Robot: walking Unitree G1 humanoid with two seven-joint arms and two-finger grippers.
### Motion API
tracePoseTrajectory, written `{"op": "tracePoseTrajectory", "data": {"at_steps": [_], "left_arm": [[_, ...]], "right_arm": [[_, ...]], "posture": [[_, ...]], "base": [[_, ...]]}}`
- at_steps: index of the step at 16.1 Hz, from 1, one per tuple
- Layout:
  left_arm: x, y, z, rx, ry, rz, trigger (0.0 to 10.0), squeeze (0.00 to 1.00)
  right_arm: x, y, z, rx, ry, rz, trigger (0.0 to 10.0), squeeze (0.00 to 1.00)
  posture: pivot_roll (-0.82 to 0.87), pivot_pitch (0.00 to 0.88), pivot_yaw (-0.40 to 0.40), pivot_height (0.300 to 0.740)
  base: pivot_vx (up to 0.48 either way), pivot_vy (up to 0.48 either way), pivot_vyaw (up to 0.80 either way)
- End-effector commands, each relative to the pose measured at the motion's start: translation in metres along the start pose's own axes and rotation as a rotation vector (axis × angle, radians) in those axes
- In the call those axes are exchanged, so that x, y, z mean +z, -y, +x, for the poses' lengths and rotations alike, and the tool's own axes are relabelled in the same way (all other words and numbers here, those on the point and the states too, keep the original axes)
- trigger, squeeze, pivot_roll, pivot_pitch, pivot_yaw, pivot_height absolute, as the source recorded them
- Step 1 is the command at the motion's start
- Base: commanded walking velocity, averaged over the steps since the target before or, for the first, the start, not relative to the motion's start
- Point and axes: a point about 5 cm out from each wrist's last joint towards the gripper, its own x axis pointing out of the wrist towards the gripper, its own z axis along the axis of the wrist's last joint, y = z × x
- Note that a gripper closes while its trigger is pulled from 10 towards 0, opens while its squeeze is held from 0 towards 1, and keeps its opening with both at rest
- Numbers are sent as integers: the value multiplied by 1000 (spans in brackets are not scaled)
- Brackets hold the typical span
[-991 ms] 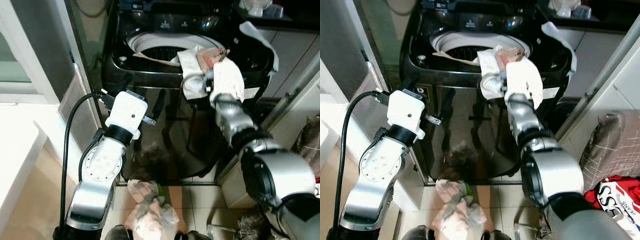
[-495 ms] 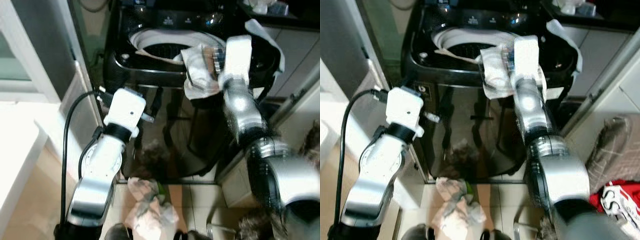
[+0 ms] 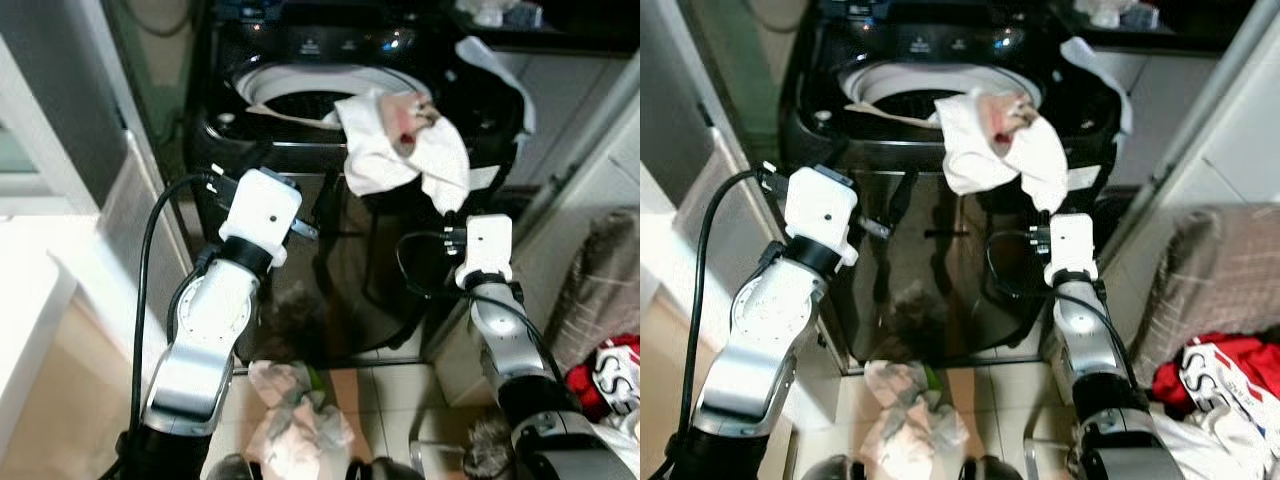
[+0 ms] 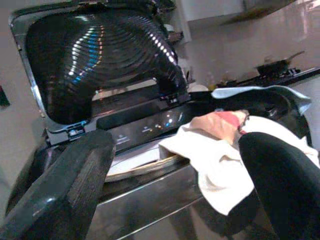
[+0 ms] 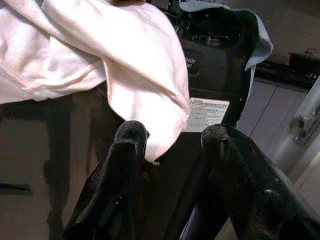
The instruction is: Clothes washing
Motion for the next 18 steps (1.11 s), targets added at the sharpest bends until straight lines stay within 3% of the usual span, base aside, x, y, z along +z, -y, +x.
{"op": "tracePoseTrajectory", "data": {"at_steps": [1,3,7,10,13,18], "left_arm": [[1,1,1,-16,6,1,10000,0],[2,-1,-6,-18,-10,11,10000,0],[6,-5,-17,-4,-32,29,10000,0],[7,-7,-23,7,-42,39,10000,0],[10,-7,-26,27,-52,40,10000,0],[11,-4,-28,29,-64,30,10000,0]], "right_arm": [[0,-2,2,0,-26,15,10000,0],[-15,-16,9,9,-177,38,10000,0],[-8,-29,21,12,-239,59,10000,0],[4,-31,32,2,-224,12,10000,0],[32,-31,49,-18,-139,-21,10000,0],[51,-28,63,-15,-155,-47,10000,0]], "posture": [[26,65,-17,732],[73,88,-9,732],[143,127,-8,732],[183,145,-23,732],[189,149,-38,732],[191,168,-44,732]], "base": [[0,0,0],[0,0,0],[0,0,0],[0,0,0],[0,0,0],[0,0,0]]}}
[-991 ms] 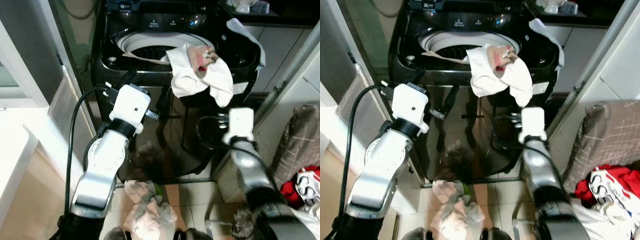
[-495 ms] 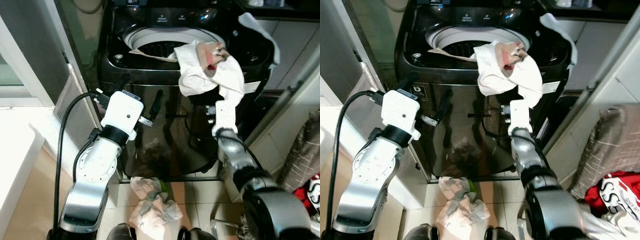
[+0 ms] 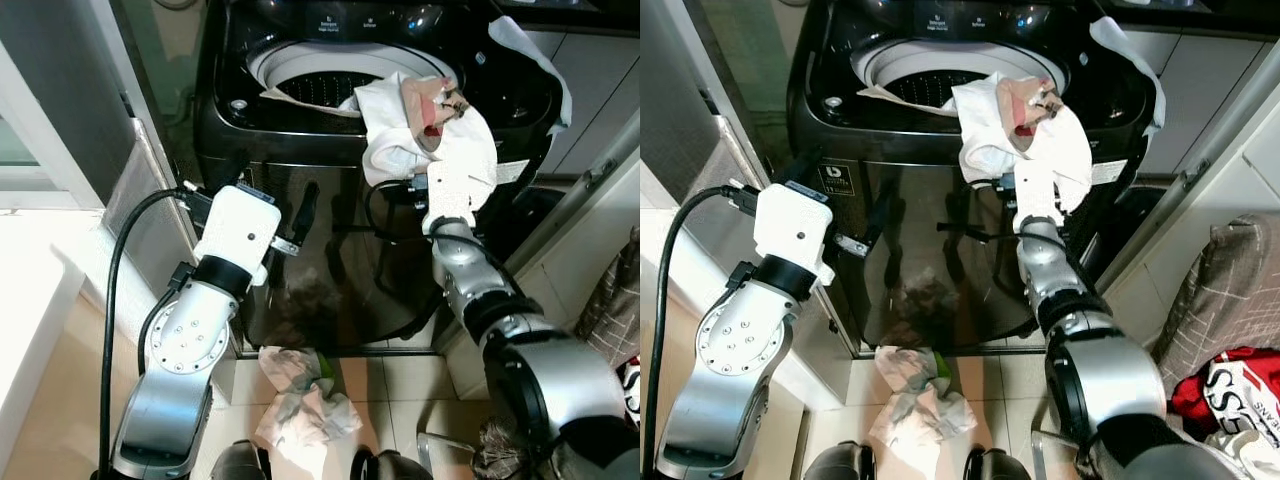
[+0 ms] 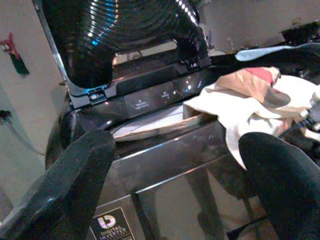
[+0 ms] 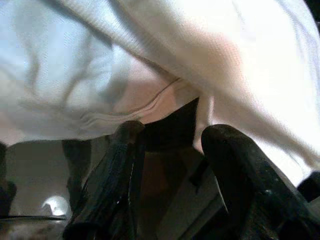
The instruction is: Clothes washing
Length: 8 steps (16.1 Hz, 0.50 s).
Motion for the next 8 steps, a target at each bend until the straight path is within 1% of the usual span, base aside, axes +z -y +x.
{"op": "tracePoseTrajectory", "data": {"at_steps": [1,3,4,5,6,8], "left_arm": [[4,3,-1,-5,7,3,10000,0],[4,3,0,-3,7,3,10000,0],[4,2,2,2,8,6,10000,0],[4,1,2,5,10,7,10000,0],[4,1,3,7,11,7,10000,0],[4,1,5,11,15,8,10000,0]], "right_arm": [[11,5,5,-15,6,9,10000,0],[24,6,9,-21,35,16,10000,0],[43,7,13,-23,85,30,10000,0],[57,7,15,-24,121,42,10000,0],[66,7,17,-25,144,49,10000,0],[94,6,19,-16,219,63,10000,0]], "posture": [[194,166,-46,732],[197,160,-50,732],[195,150,-57,732],[194,144,-61,732],[194,144,-61,732],[190,133,-67,732]], "base": [[0,0,0],[0,0,0],[0,0,0],[0,0,0],[0,0,0],[0,0,0]]}}
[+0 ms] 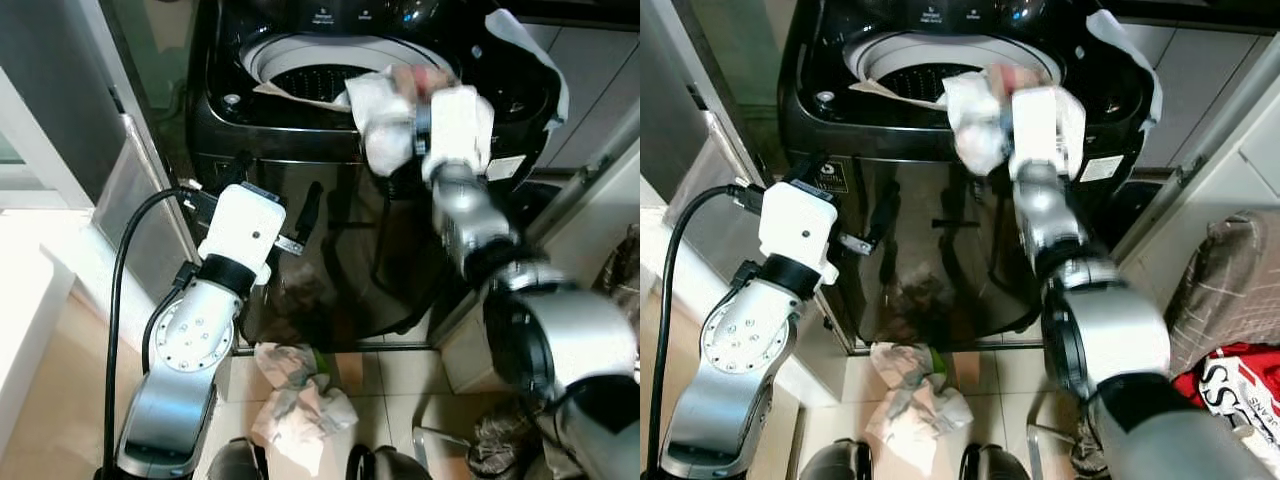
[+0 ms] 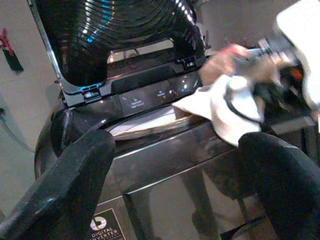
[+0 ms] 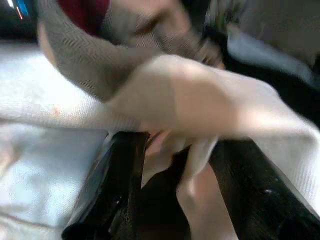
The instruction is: Clothes washing
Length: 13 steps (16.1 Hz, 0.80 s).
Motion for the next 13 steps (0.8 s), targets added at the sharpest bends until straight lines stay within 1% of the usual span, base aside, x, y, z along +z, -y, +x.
{"op": "tracePoseTrajectory", "data": {"at_steps": [1,2,5,6,8,9,10,12,13], "left_arm": [[2,-1,4,10,16,12,10000,0],[1,-1,6,13,21,14,10000,0],[1,-2,9,16,28,19,10000,0],[1,-3,12,22,35,21,10000,0],[1,-3,13,25,38,21,10000,0],[0,-3,14,28,40,18,10000,0],[0,-3,15,28,42,17,10000,0],[-2,-3,17,29,45,16,10000,0],[-2,-3,17,29,47,16,10000,0]], "right_arm": [[31,2,8,0,94,29,10000,0],[54,3,12,-2,159,28,10000,0],[84,7,15,-4,262,45,10000,0],[102,12,16,-13,320,37,10000,0],[96,11,15,-10,311,29,10000,0],[86,8,14,11,302,37,10000,0],[82,6,13,21,303,38,10000,0],[61,-1,5,62,311,86,10000,0],[54,-2,3,68,313,98,10000,0]], "posture": [[187,120,-71,732],[183,106,-73,732],[177,91,-76,732],[171,80,-81,732],[167,76,-84,732],[154,69,-84,732],[154,69,-84,732],[132,52,-86,732],[132,52,-86,732]], "base": [[0,0,0],[0,0,0],[0,0,0],[0,0,0],[0,0,0],[0,0,0],[0,0,0],[0,0,0],[0,0,0]]}}
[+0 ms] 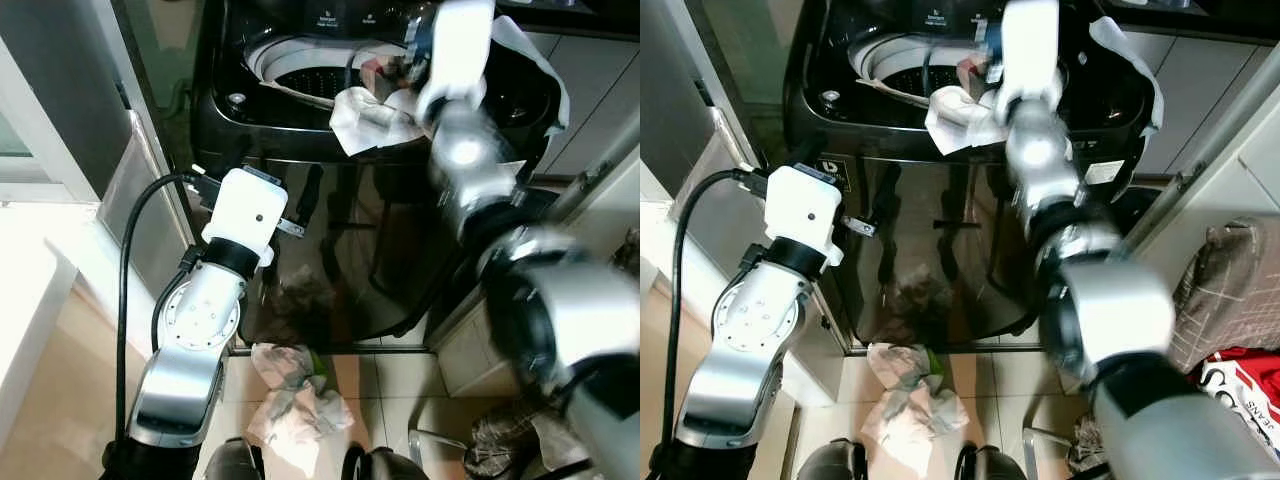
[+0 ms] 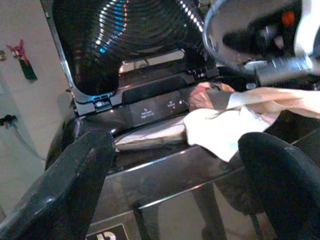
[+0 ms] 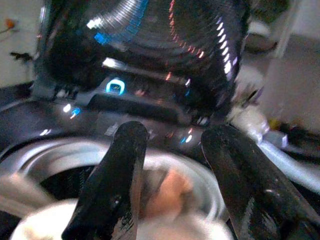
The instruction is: Clothes washing
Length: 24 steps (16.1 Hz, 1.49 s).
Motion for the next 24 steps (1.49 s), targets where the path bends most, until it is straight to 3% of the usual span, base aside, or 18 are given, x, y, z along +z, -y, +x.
{"op": "tracePoseTrajectory", "data": {"at_steps": [1,3,4,5,7,9,13,17,20,22,24], "left_arm": [[2,0,1,3,15,1,10000,0],[0,0,4,0,21,6,10000,0],[0,-2,5,-1,24,9,10000,0],[-1,-3,6,-3,27,9,10000,0],[-2,-2,7,-16,33,12,10000,0],[-1,-1,8,-21,38,6,10000,0],[4,-3,8,-28,84,24,10000,0],[27,-9,8,6,212,126,10000,0],[31,-7,10,-10,228,149,10000,0],[30,-10,12,26,216,132,10000,0],[31,-12,12,36,222,127,10000,0]], "right_arm": [[7,4,1,-15,54,25,10000,0],[-32,3,-30,-31,17,72,10000,0],[-52,6,-54,-51,0,77,10000,0],[-58,15,-77,-63,36,48,10000,0],[-58,30,-101,-83,73,-33,10000,0],[-82,36,-122,-81,-44,-48,10000,0],[-91,23,-132,-33,-129,-45,10000,0],[-82,19,-132,5,-67,-68,10000,0],[-94,23,-143,-3,-151,-57,10000,0],[-111,28,-154,-12,-283,-12,10000,0],[-111,25,-156,3,-294,1,10000,0]], "posture": [[119,40,-81,732],[108,23,-81,732],[99,17,-76,732],[86,15,-69,732],[67,13,-65,732],[58,18,-57,732],[59,22,-51,732],[85,34,-60,732],[82,37,-63,732],[77,39,-64,732],[74,46,-63,732]], "base": [[0,0,0],[0,0,0],[0,0,0],[0,0,0],[0,0,0],[0,0,0],[301,0,0],[458,0,0],[455,0,0],[231,0,0],[0,0,0]]}}
